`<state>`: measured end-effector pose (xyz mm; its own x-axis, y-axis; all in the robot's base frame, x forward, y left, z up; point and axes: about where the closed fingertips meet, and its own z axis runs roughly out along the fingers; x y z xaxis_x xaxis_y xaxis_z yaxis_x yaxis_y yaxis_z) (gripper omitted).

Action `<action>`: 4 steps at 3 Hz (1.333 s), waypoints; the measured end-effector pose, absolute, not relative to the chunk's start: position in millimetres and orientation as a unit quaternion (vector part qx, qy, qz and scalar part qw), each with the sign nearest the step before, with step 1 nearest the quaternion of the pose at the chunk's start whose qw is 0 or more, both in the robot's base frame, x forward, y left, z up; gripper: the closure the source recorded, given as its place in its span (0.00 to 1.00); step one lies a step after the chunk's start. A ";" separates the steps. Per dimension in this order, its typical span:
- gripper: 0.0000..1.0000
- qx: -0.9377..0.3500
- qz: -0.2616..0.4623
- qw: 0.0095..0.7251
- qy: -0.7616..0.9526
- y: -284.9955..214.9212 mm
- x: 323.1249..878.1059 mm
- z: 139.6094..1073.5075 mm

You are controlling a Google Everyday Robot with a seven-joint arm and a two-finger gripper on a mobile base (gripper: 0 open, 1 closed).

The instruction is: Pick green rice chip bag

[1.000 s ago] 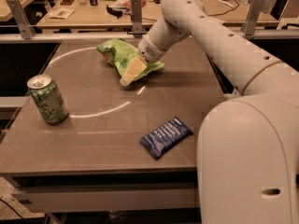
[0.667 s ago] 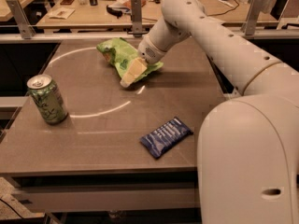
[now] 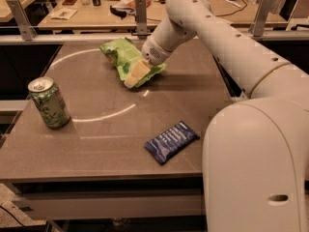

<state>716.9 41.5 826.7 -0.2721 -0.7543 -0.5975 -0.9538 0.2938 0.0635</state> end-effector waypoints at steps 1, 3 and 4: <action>1.00 -0.555 0.212 0.236 0.769 41.5 716.9 826.8; 1.00 -0.555 0.212 0.236 0.769 41.5 716.8 826.9; 1.00 -0.555 0.212 0.236 0.769 41.5 716.8 827.4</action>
Offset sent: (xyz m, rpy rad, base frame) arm -0.0341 -0.0520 0.1629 0.6758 -0.2251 0.0121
